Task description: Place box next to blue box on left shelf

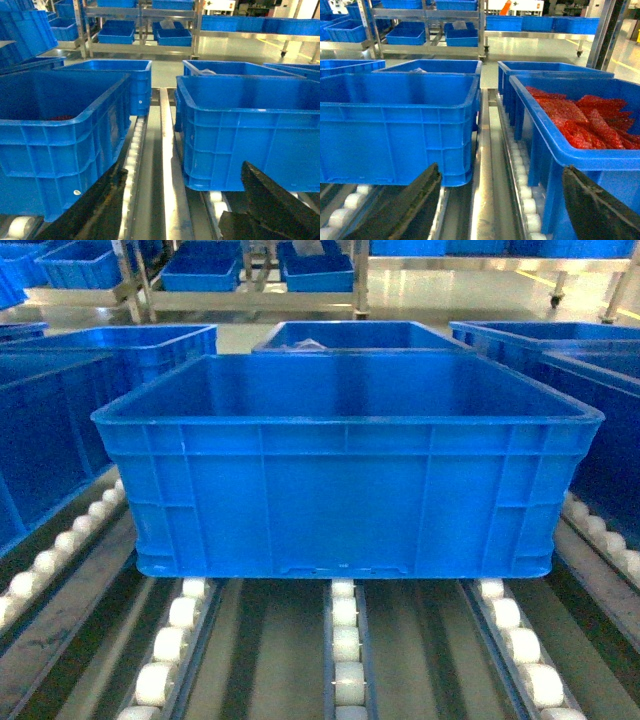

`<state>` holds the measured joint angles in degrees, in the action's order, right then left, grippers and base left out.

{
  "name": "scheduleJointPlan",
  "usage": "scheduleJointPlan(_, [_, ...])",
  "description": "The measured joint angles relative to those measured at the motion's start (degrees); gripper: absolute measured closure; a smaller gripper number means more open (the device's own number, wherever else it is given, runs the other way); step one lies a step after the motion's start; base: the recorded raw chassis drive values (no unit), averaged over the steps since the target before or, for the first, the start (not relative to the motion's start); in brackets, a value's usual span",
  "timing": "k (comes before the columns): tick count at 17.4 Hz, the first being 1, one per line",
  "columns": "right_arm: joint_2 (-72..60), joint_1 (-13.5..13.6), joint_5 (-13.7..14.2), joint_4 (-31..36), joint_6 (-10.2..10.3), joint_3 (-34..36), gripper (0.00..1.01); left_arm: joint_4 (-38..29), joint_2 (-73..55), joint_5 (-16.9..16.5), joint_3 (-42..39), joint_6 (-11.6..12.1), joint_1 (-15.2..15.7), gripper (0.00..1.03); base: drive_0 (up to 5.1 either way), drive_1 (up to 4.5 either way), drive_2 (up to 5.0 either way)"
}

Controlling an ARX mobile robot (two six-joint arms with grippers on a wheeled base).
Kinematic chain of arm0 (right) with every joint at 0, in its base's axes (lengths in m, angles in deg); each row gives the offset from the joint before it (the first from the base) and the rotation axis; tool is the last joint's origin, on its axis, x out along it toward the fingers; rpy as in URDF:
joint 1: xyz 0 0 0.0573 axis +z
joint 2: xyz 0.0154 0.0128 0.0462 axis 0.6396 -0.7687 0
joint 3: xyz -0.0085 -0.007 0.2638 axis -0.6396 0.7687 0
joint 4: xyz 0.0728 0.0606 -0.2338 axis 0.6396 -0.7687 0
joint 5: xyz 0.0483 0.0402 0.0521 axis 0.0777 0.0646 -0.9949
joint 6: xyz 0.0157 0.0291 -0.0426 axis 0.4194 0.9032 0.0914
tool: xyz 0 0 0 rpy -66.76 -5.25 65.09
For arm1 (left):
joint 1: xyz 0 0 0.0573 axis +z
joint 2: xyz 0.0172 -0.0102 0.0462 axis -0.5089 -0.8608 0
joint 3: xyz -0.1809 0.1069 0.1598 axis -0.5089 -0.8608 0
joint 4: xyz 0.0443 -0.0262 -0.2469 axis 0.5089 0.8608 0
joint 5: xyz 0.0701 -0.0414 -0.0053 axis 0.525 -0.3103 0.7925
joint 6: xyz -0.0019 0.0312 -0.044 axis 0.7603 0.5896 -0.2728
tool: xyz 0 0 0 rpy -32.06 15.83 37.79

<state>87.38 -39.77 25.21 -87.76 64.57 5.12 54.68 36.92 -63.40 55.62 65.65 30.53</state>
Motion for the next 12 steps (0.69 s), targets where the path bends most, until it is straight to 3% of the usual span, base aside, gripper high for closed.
scheduleJointPlan(2, [0.0,0.0,0.0,0.0,0.0,0.0,0.07,0.0,0.0,0.0,0.0,0.0,0.0,0.09,0.0,0.0,0.0])
scheduleJointPlan(3, [0.0,0.0,0.0,0.0,0.0,0.0,0.02,0.0,0.0,0.0,0.0,0.1,0.0,0.04,0.0,0.0,0.0])
scheduleJointPlan(12, [0.0,0.0,0.0,0.0,0.0,0.0,0.03,0.0,0.0,0.0,0.0,0.1,0.0,0.05,0.0,0.0,0.0])
